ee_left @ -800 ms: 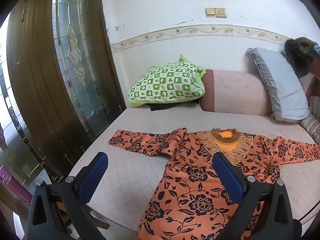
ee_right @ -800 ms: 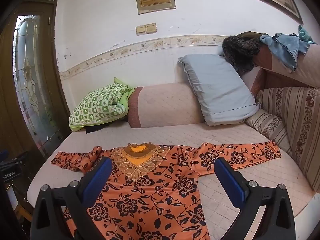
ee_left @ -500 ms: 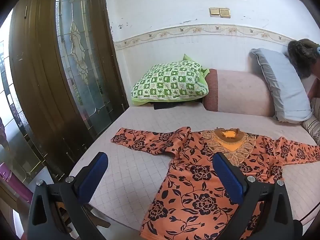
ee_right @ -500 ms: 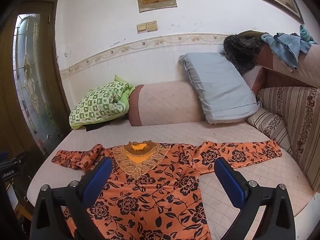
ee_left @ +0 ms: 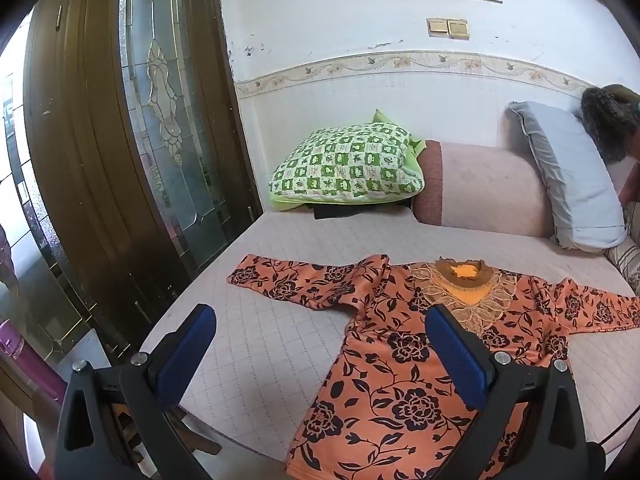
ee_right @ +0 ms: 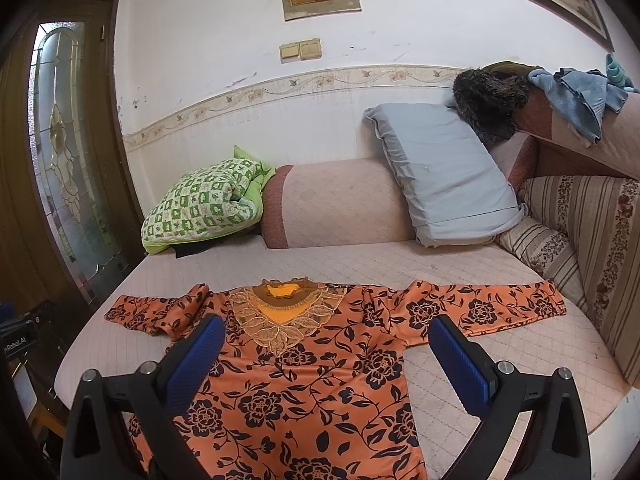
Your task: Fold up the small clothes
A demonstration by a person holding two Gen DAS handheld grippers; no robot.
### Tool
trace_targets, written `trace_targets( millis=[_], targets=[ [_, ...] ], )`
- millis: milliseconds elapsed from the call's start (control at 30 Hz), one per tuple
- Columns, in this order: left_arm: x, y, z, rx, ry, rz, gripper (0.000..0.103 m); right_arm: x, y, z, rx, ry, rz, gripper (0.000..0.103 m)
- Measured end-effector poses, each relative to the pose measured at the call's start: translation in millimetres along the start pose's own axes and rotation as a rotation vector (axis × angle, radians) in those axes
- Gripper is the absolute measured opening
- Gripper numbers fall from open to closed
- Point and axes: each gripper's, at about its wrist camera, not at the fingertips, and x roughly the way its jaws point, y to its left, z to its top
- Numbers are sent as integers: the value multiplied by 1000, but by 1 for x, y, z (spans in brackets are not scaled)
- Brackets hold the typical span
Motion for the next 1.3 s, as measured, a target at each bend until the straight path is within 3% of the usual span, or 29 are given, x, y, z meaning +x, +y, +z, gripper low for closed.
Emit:
trace_targets(
  millis=[1300],
  targets=[
    [9, -3, -3, 20, 18, -8, 103, 20, -4, -8, 23, 82, 16, 103]
  ],
)
